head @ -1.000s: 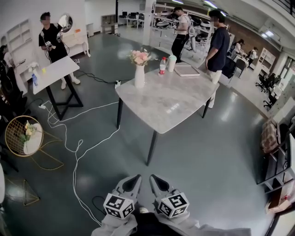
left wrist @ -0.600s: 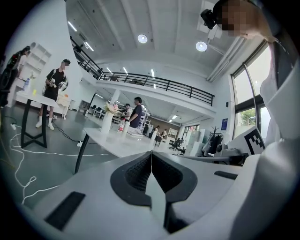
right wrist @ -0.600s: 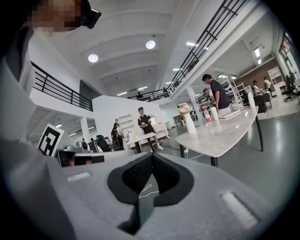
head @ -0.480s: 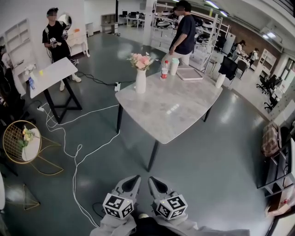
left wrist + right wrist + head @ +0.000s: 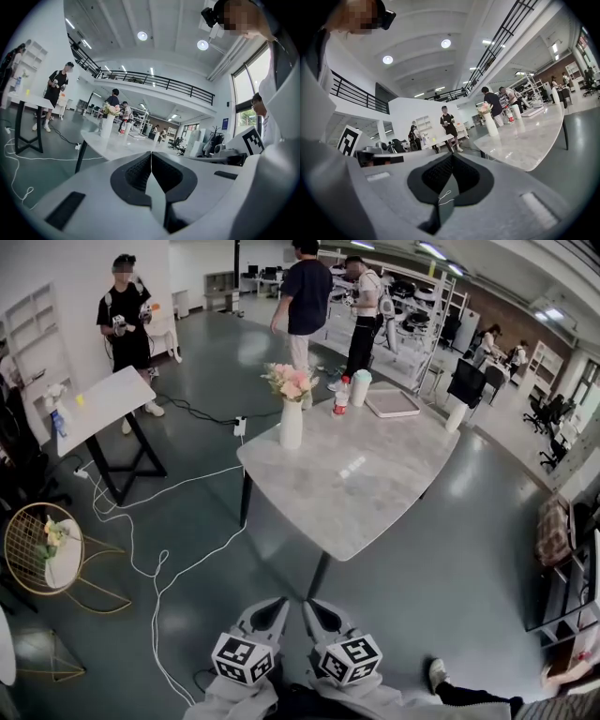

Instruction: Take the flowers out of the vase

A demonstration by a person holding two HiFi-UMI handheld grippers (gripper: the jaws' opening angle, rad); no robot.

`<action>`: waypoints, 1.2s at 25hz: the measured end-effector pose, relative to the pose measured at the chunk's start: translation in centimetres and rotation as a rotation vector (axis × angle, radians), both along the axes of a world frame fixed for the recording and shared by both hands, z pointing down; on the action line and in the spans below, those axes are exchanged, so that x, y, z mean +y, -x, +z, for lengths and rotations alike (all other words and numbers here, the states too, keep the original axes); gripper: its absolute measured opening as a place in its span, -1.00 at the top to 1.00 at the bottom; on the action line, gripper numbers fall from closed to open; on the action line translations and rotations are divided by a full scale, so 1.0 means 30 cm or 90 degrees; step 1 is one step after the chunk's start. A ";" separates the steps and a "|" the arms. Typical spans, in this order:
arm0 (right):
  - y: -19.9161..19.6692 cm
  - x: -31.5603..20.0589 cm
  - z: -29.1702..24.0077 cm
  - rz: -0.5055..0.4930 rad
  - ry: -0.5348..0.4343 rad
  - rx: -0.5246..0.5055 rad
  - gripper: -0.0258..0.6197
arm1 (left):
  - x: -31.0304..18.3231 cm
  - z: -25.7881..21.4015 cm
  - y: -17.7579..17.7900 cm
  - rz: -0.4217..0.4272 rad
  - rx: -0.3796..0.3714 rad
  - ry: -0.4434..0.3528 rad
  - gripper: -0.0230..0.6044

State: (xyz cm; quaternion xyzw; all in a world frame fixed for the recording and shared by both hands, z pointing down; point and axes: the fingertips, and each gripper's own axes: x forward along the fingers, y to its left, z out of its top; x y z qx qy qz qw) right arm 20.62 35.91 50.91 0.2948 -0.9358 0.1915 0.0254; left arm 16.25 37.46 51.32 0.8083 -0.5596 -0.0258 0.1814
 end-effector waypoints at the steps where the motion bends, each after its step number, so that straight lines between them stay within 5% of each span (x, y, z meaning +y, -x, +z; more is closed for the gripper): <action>1: 0.016 -0.021 -0.004 0.002 0.001 -0.001 0.92 | -0.023 -0.004 0.016 0.002 0.000 0.000 0.91; 30: 0.398 -0.400 0.021 0.032 -0.007 0.008 0.92 | -0.424 0.021 0.403 0.044 0.017 -0.006 0.91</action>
